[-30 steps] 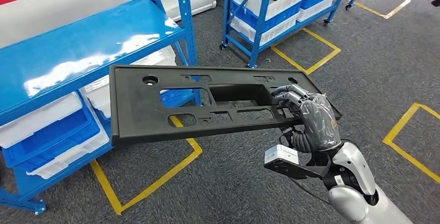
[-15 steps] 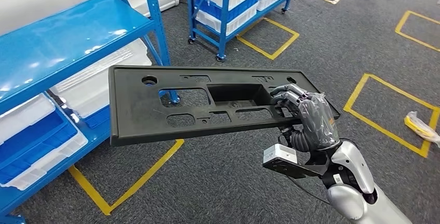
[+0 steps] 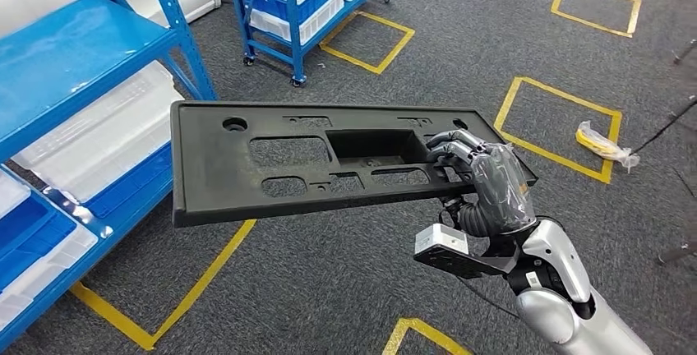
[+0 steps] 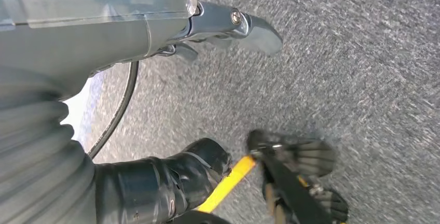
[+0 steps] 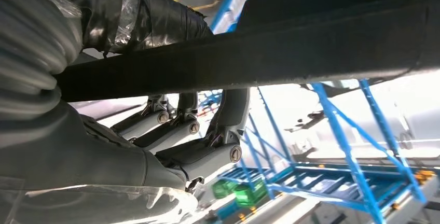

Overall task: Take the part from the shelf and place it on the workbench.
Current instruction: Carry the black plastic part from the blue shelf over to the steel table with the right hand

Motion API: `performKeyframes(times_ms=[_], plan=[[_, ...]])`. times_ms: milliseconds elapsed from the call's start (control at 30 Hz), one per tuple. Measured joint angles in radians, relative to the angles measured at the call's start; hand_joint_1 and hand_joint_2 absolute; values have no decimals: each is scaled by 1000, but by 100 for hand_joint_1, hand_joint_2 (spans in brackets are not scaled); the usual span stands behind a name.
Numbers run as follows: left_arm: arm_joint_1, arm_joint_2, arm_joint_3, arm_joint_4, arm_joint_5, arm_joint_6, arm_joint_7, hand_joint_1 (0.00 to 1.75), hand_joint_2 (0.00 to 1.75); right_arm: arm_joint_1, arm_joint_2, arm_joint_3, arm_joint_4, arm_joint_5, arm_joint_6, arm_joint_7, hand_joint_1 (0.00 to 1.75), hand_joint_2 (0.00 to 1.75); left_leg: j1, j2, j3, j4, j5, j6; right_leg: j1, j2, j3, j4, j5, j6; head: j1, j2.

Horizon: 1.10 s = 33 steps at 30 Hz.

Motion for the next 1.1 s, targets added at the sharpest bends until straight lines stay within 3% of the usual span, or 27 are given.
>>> performKeyframes(times_ms=[33, 67, 133, 167, 200, 233, 300, 333, 400, 467, 500, 533, 567, 600, 667, 700, 733, 800, 867, 933, 1000, 1033, 1100], plan=[[0, 1, 0, 0, 1, -1, -3, 0, 175, 0, 0, 1, 0, 0, 0, 0, 175, 175, 3, -1, 18, -4, 14, -5, -5, 12, -20, 10, 7, 6, 0, 0], [0, 2, 0, 0, 1, -2, -5, 0, 175, 0, 0, 2, 1, 0, 0, 1, 175, 175, 8, -6, 53, -43, 39, -12, -11, 24, -40, 24, 13, 13, 0, 0], [-1, 2, 0, 0, 2, -3, -8, 0, 175, -1, 0, 3, 1, 0, 0, 1, 175, 175, 21, -47, 134, -165, 62, -25, -21, 48, -83, 58, 23, 28, 0, 0], [-1, 2, 0, 0, 2, -4, -8, 0, 175, 0, 0, 4, 1, 0, 0, 2, 175, 175, 25, -68, 157, -204, 60, -26, -22, 59, -100, 74, 28, 36, 0, 0], [0, 1, 0, 1, 2, -4, -8, 0, 175, 1, 0, 4, 0, 0, 0, 2, 175, 175, 26, -84, 166, -222, 52, -22, -21, 70, -113, 85, 34, 43, 1, 0], [0, 0, 0, 1, 2, -5, -9, 0, 175, 2, 0, 5, 0, 0, 0, 2, 175, 175, 23, -85, 165, -221, 51, -13, -20, 82, -121, 89, 42, 49, 1, 0], [-1, 0, 0, 1, 2, -5, -10, 0, 175, 4, -1, 5, 1, 0, 0, 3, 175, 175, 23, -58, 153, -217, 58, 9, -22, 86, -130, 89, 49, 56, 2, 0], [-1, 0, 1, 1, 3, -5, -13, 0, 175, 4, -1, 5, 1, 0, -1, 3, 175, 175, 22, -43, 148, -219, 65, 21, -21, 69, -137, 101, 33, 57, 2, 0], [-2, 1, 1, 1, 3, -5, -22, 0, 175, 5, -3, 5, 1, 0, -1, 3, 175, 175, 15, -14, 131, -224, 81, 39, -20, 17, -165, 183, -52, 59, 3, 0], [-1, 1, 1, 1, 4, -5, -27, 0, 175, 5, -3, 5, 2, -2, 0, 3, 175, 175, 6, 16, 112, -225, 99, 46, -20, -5, -199, 310, -127, 61, 3, 0], [0, 2, 1, 1, 4, -6, -29, 0, 175, 6, -3, 5, 3, -4, 0, 3, 175, 175, 2, 30, 101, -225, 106, 47, -19, -7, -203, 354, -134, 60, 3, 0], [0, 2, 1, 1, 4, -6, -30, 0, 175, 7, -3, 5, 4, -5, 1, 3, 175, 175, -2, 45, 91, -225, 113, 47, -19, -9, -190, 366, -123, 56, 3, 0], [-1, 2, 1, 1, 4, -7, -32, 0, 175, 8, -3, 5, 4, -6, 2, 3, 175, 175, -6, 59, 83, -225, 119, 48, -16, -12, -157, 340, -103, 50, 3, 0], [-1, 2, 1, 1, 4, -7, -33, 0, 175, 8, -3, 5, 5, -6, 2, 3, 175, 175, -9, 71, 77, -225, 123, 48, -12, -23, -104, 280, -85, 40, 3, 0], [-2, 0, 1, 1, 5, -9, -34, 0, 175, 5, -3, 5, 4, -9, 4, 3, 175, 175, -12, 93, 75, -226, 131, 44, 8, -73, 4, 135, -87, 19, 2, 0], [-3, -1, 1, 1, 5, -9, -35, 0, 175, 3, -3, 5, 4, -12, 5, 2, 175, 175, -11, 104, 76, -228, 134, 41, 18, -91, 34, 88, -92, 11, 3, 0], [-3, -2, 1, 1, 5, -10, -35, 0, 175, 2, -4, 5, 3, -14, 7, 2, 175, 175, -9, 116, 77, -230, 138, 35, 27, -101, 45, 65, -97, 5, 3, 0], [-4, -3, 1, 1, 4, -11, -34, 0, 175, 1, -4, 5, 3, -17, 11, 2, 175, 175, -4, 127, 80, -234, 142, 23, 30, -80, 44, 43, -81, -3, 3, 0], [-4, -2, 1, 1, 4, -12, -33, 0, 175, -2, -4, 6, 3, -18, 15, 2, 175, 175, -1, 78, 65, -197, 111, 16, 24, -57, 47, 18, -60, -12, 3, 0], [0, -1, 1, 1, 4, -12, -33, 0, 175, -5, -2, 6, 3, -18, 17, 2, 175, 175, 0, 15, 20, -89, 43, 13, 20, -34, 42, 11, -46, -18, 3, 0], [4, 0, 1, 1, 3, -11, -33, 0, 175, -2, 0, 6, 3, -20, 17, 2, 175, 175, -1, 0, -22, 17, 2, 10, 21, -8, 30, 18, -42, -18, 3, 0], [6, 0, 1, 1, 3, -10, -33, 0, 175, -1, 0, 7, 3, -20, 17, 2, 175, 175, -1, -1, -24, 28, 9, 9, 21, 7, 24, 25, -42, -17, 3, 0], [7, 2, 2, 1, 3, -9, -33, 0, 175, -1, 0, 7, 3, -22, 18, 3, 175, 175, -1, -9, 24, -54, 66, 9, 19, 35, 12, 42, -43, -14, 3, 0]])
